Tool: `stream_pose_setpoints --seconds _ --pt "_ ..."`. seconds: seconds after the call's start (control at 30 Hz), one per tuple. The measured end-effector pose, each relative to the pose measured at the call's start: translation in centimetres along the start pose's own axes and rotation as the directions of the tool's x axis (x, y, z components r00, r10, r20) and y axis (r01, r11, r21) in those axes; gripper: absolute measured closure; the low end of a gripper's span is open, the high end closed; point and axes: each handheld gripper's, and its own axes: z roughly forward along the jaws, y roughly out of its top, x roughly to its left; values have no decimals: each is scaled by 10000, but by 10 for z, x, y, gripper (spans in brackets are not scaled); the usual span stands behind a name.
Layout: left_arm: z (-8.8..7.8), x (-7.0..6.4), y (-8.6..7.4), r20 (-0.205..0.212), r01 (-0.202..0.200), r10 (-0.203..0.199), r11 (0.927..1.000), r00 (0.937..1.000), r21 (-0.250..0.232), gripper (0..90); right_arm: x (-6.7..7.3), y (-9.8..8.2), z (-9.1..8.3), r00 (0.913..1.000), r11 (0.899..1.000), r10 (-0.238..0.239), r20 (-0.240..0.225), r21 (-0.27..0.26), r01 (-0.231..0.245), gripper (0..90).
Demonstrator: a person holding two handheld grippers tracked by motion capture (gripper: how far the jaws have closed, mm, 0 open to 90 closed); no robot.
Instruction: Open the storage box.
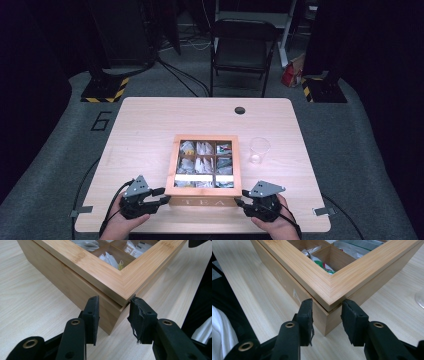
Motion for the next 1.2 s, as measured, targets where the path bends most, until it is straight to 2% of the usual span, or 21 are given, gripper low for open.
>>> stream_pose_setpoints --seconds 0.13,0.3,0.4,0.63,1.0,1.07,1.2 --pt "1 -2 0 60 -13 13 10000 10000 -54 615 0 0 1 10000 10000 -3 56 -15 3 614" --pt "1 -4 1 -130 -212 211 9998 9997 -72 619 0 0 1 9999 10000 -62 99 -28 62 616" --pt "0 -5 2 -102 -260 260 9997 9996 4 619 0 1 1 9998 9999 -159 108 -25 159 619" --pt "0 -7 3 -248 -337 335 9994 9991 -43 631 -1 1 1 10000 10000 -66 64 -49 66 623" --pt "-7 -8 11 -184 -158 155 9998 9997 -139 628 1 5 -3 9998 9995 0 221 -331 7 624" --pt "-7 -8 12 -267 -162 156 9996 9995 -218 628 0 6 -4 9997 9991 -134 200 -395 142 621" --pt "-10 -7 16 -138 -21 18 9997 9999 -258 627 4 8 -5 9990 9985 -303 332 -444 317 607"
